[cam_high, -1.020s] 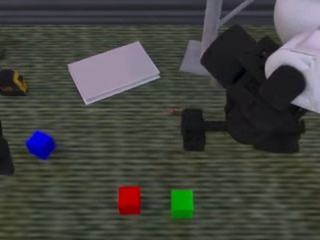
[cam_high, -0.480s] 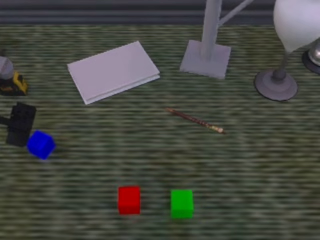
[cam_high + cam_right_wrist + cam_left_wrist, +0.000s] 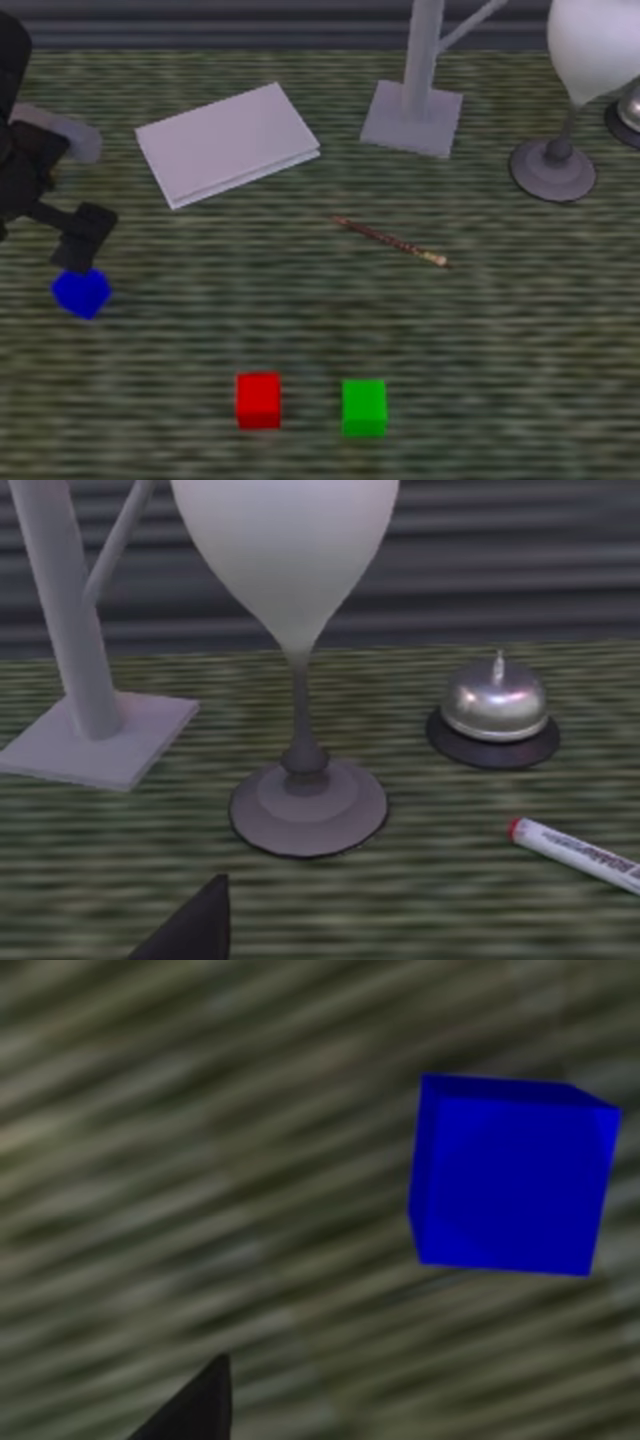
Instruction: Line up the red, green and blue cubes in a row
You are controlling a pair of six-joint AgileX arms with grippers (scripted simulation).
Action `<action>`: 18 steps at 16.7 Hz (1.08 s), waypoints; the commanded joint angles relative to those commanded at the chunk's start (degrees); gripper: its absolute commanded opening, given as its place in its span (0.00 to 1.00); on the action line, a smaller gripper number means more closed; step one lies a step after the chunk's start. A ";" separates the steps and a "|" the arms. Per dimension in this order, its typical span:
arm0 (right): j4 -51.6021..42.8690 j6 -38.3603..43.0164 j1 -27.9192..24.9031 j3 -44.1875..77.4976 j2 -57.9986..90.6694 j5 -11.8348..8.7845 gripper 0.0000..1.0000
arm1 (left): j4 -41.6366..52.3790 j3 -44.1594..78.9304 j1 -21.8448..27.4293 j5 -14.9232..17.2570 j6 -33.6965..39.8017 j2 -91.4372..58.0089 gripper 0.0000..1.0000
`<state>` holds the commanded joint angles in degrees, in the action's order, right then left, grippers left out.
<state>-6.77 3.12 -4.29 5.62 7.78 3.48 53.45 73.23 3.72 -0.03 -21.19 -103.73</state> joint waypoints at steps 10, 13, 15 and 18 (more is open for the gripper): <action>6.77 -3.12 3.72 -5.63 -7.78 -3.48 1.00 | 4.32 7.03 0.14 0.08 -1.83 -8.78 1.00; 6.77 -3.12 3.72 -5.63 -7.78 -3.48 1.00 | 2.02 5.64 0.31 0.11 -1.98 -9.86 1.00; 6.77 -3.12 3.72 -5.63 -7.78 -3.48 1.00 | -2.25 3.54 0.33 0.12 -2.00 -11.80 1.00; 6.77 -3.12 3.72 -5.63 -7.78 -3.48 1.00 | -9.38 0.05 0.35 0.14 -2.01 -14.99 1.00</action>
<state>0.00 0.00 -0.57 0.00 0.00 0.00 44.07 73.29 4.07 0.11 -23.21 -118.71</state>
